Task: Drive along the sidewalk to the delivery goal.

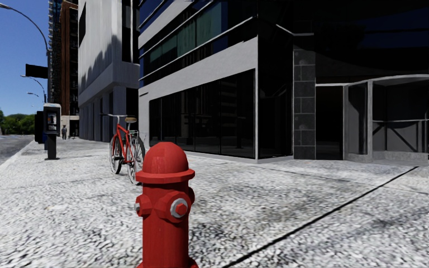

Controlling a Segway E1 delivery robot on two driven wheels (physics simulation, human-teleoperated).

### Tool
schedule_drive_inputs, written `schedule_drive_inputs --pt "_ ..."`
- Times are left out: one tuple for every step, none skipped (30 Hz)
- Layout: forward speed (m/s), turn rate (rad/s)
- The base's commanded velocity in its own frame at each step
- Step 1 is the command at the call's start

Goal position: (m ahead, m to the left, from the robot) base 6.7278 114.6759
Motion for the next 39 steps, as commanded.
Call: schedule_drive_inputs --pt "0.00 1.20" --pt "0.00 1.20" --pt "0.00 1.20" --pt "0.00 1.20" --pt "0.00 1.20" --pt "0.00 1.20" --pt "0.00 1.20" --pt "0.00 1.20" --pt "0.00 1.20" --pt "0.00 1.20" --pt "0.00 1.20" --pt "0.00 1.20" --pt "0.00 1.20" --pt "0.00 1.20" --pt "0.00 1.20" --pt "0.00 1.12" --pt "0.00 0.00" --pt "0.00 0.00" --pt "0.00 0.00" --pt "0.00 0.00" --pt "0.00 0.00" --pt "0.00 0.00" --pt "0.00 0.00" --pt "0.00 0.00" --pt "0.00 0.00" --pt "0.00 0.00" --pt "0.00 0.00" --pt "0.00 0.00" --pt "0.00 0.00" --pt "0.00 0.00" --pt "0.00 0.00" --pt "0.00 0.00" --pt "0.00 0.00" --pt "0.00 0.00" --pt "0.00 -0.30" --pt "0.00 -0.50" --pt "0.00 -0.81" --pt "0.00 -1.04" --pt "0.00 -1.15"
